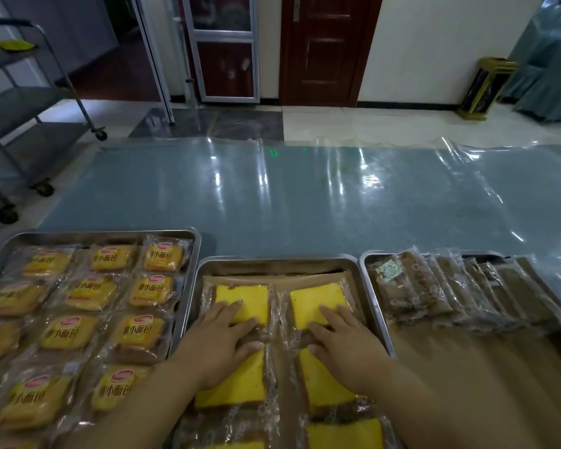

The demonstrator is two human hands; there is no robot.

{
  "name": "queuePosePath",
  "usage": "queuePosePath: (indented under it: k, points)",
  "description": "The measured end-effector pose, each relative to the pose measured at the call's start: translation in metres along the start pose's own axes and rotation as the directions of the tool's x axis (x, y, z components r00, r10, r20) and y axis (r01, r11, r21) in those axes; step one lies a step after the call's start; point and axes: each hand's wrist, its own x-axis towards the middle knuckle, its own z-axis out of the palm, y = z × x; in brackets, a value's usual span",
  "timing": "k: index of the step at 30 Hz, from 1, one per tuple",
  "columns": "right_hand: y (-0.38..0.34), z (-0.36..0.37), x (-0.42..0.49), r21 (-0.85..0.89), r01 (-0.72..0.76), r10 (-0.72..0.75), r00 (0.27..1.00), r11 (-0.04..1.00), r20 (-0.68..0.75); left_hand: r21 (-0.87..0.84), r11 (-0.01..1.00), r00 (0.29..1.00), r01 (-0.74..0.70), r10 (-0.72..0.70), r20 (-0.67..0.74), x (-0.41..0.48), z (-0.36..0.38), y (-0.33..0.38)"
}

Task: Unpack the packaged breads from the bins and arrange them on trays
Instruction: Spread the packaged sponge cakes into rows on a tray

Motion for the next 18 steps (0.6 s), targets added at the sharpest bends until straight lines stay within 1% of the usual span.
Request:
queuePosePath:
  k: [5,9,14,16,18]
  points:
    - [0.003,-0.003,0.015,0.012,-0.096,0.096,0.995,0.995,-0.022,-0.044,0.999,1.000,0.026,-0.026,-0.013,0.016,-0.001,-0.005]
    - [0.011,-0.012,0.025,0.039,-0.103,0.105,0.993,0.994,-0.048,-0.112,0.994,0.997,0.001,-0.010,-0.078,0.025,-0.003,-0.009]
    - [0.013,-0.017,0.019,0.106,-0.062,0.071,0.993,0.992,-0.091,-0.148,0.989,0.989,-0.012,-0.010,-0.149,0.023,-0.002,-0.009]
    - [0.010,-0.016,0.008,0.144,-0.022,0.046,0.986,0.989,-0.162,-0.158,0.988,0.981,-0.002,-0.029,-0.194,0.018,-0.002,-0.005]
    - [0.006,-0.014,-0.005,0.170,0.060,-0.012,0.963,0.984,-0.268,-0.172,0.985,0.964,-0.004,-0.042,-0.261,0.010,0.000,0.000]
